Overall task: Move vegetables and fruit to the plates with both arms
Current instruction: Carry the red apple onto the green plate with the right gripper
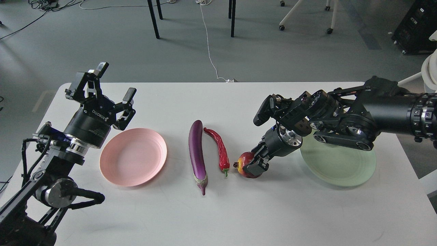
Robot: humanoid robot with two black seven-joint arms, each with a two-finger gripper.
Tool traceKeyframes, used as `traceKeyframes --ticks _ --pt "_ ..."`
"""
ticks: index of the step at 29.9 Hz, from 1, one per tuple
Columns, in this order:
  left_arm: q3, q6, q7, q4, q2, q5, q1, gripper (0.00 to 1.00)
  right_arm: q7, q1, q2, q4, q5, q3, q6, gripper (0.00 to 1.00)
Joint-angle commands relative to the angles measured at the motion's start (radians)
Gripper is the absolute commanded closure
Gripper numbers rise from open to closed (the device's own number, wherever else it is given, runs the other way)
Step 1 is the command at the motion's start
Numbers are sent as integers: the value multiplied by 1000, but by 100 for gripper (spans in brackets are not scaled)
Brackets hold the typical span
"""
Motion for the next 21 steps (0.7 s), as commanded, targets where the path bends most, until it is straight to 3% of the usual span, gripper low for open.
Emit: traceKeyframes --ticks 1,12,21 --pt "-2 0 0 0 0 0 0 2 0 52 -69 42 -3 1 1 54" --pt "-2 0 0 0 -5 0 0 2 0 120 -400 181 -31 9 -8 53" --pt "4 0 0 -8 -9 0 0 2 0 29 -560 181 -181 3 -16 53"
